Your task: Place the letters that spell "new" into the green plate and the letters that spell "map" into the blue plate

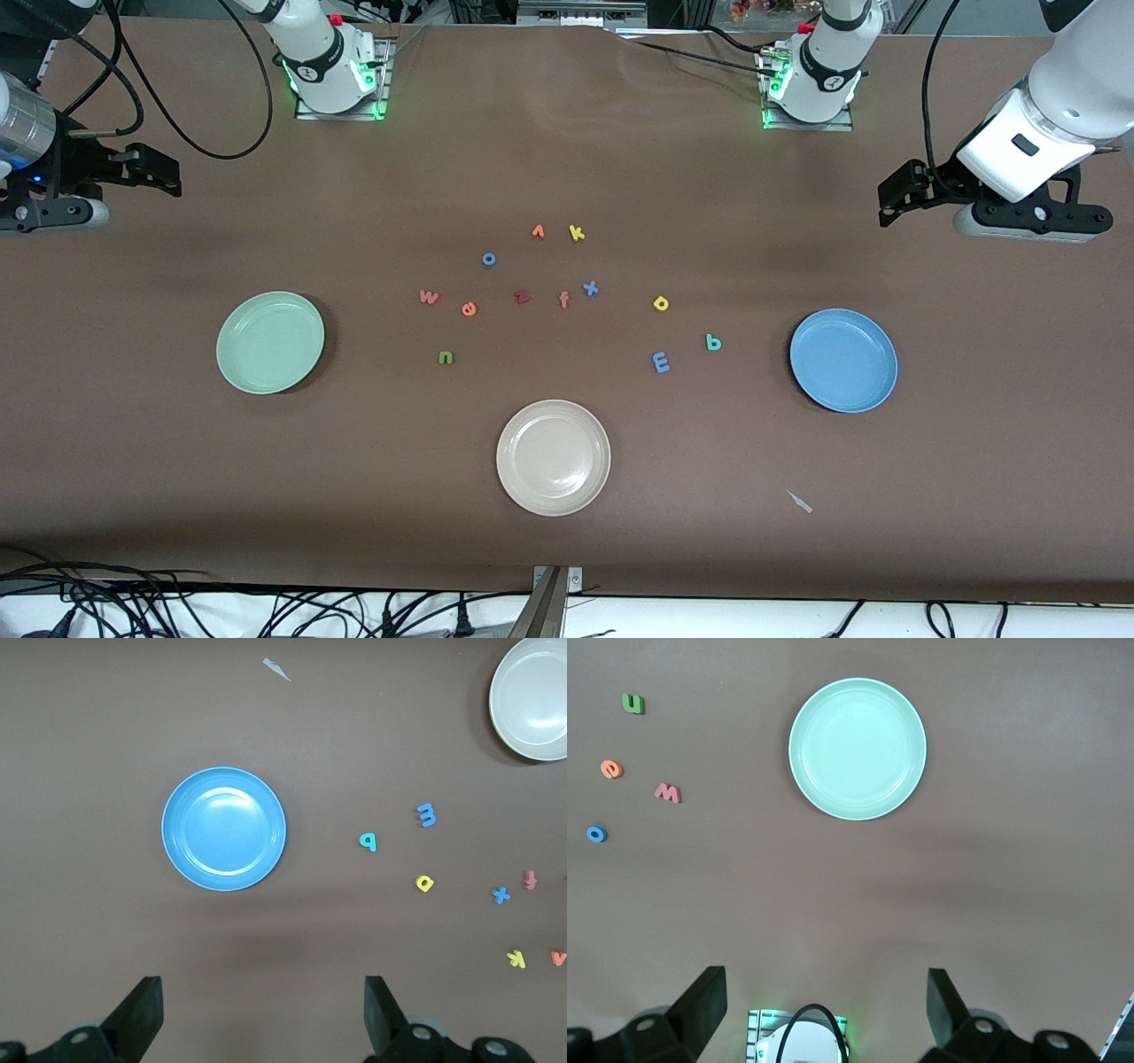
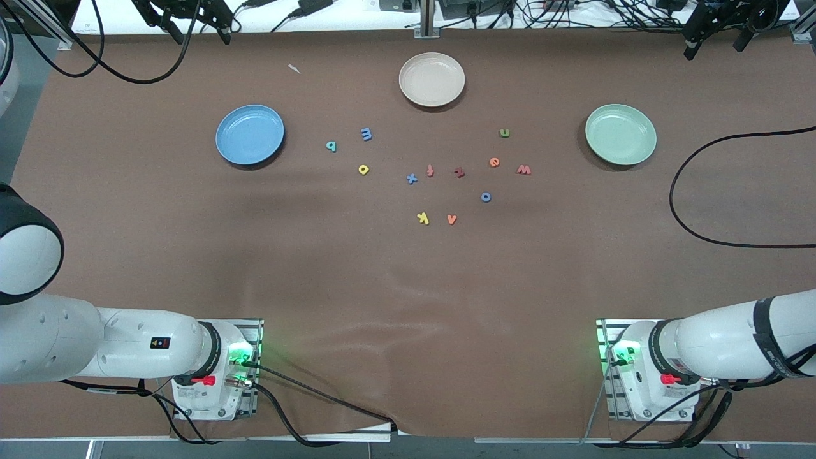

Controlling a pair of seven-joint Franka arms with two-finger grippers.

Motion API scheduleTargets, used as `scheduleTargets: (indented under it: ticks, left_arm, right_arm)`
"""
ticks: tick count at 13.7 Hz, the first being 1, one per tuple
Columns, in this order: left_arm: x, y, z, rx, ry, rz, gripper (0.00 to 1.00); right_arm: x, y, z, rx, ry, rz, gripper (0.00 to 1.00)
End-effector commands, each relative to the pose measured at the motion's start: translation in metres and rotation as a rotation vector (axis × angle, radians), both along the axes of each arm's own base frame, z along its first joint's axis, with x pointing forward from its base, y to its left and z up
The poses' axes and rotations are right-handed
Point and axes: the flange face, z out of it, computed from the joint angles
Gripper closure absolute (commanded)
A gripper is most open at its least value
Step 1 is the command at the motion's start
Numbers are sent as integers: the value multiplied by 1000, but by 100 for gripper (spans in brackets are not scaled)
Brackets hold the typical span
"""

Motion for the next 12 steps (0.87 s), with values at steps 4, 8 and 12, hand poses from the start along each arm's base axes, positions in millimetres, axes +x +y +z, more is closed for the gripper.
scheduleTargets:
  ticks: [4, 8, 12]
  left_arm:
    - [-4, 4, 3, 21, -11, -17, 0]
    - [-4, 4, 3, 21, -11, -17, 0]
    - [-4, 4, 2, 21, -9, -19, 0]
  right_arm:
    - [6, -1, -3, 13, 0, -21, 0]
    - [7, 0, -2, 17, -14, -19, 0]
    - [9, 1, -1, 17, -26, -19, 0]
